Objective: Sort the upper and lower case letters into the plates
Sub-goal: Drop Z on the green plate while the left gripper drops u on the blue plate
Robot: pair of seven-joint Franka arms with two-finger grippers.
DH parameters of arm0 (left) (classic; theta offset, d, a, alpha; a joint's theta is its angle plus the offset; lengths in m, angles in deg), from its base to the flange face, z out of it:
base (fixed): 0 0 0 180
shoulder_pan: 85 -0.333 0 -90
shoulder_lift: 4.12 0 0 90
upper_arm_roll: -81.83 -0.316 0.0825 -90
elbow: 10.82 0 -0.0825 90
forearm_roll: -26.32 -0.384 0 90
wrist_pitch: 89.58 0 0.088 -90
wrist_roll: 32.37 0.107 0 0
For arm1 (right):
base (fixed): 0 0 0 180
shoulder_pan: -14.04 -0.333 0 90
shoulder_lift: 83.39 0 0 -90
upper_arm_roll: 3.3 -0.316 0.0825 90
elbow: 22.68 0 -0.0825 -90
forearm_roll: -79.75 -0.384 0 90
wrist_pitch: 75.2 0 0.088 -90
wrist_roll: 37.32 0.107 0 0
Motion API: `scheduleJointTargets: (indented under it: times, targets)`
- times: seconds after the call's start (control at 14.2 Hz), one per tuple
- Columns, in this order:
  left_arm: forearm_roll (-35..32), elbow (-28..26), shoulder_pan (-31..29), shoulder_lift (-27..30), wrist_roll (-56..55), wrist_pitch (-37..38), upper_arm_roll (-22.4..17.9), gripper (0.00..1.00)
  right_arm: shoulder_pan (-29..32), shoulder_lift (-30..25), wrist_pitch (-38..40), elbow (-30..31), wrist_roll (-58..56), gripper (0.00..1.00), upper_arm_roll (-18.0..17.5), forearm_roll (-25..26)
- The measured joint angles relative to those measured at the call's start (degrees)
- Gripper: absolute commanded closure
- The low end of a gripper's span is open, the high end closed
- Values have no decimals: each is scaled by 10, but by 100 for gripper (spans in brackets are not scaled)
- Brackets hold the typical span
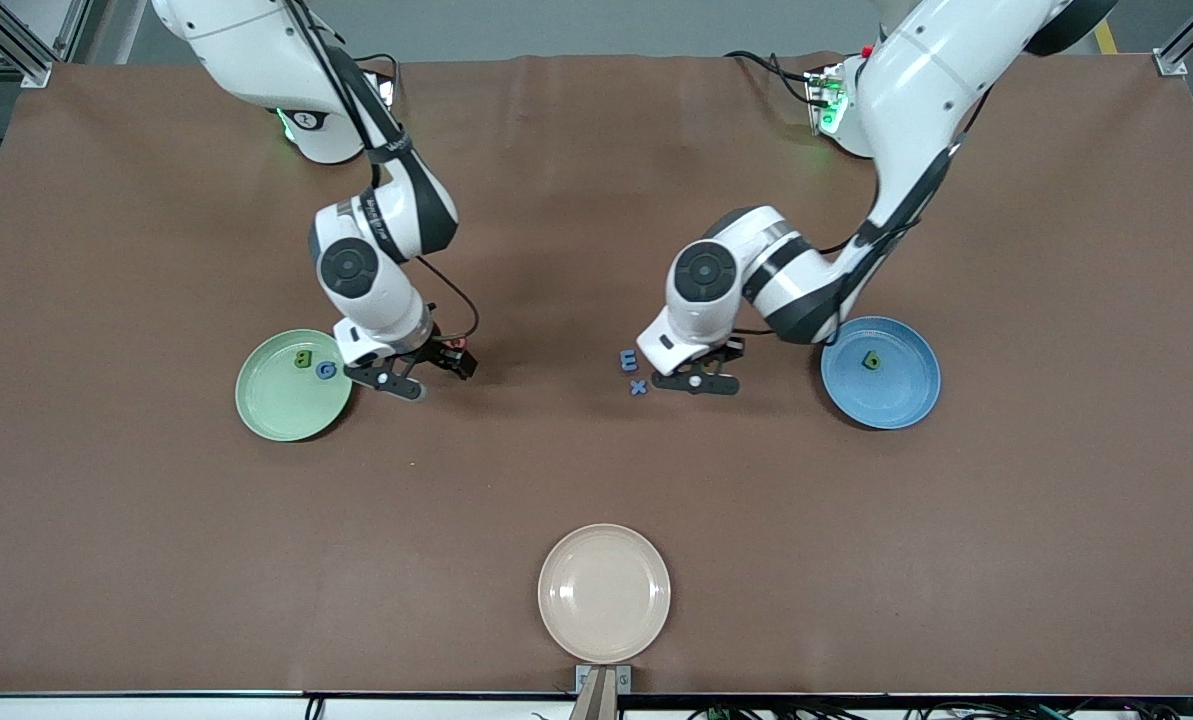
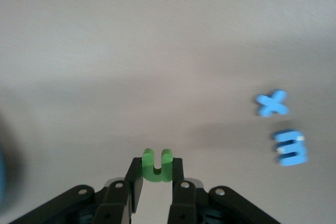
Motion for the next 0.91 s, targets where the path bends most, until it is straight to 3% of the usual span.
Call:
scheduleJointTargets:
  times: [0.21,0.63,0.77,0.91]
  targets:
    - [1,-46,-86,50,73,10,14,87,-24,30,-30,0,8,5,0,0]
    - [-57,-141,-293,67,190,-51,74,87,-26,34,-29,0,20,39,6,0]
    - [-70,-167,-342,67,231,-81,82,87,-26,34,-28,0,23,55,6,0]
    - [-84,-186,-372,67,258,-105,83,87,-26,32,-25,-1,23,80,8,0]
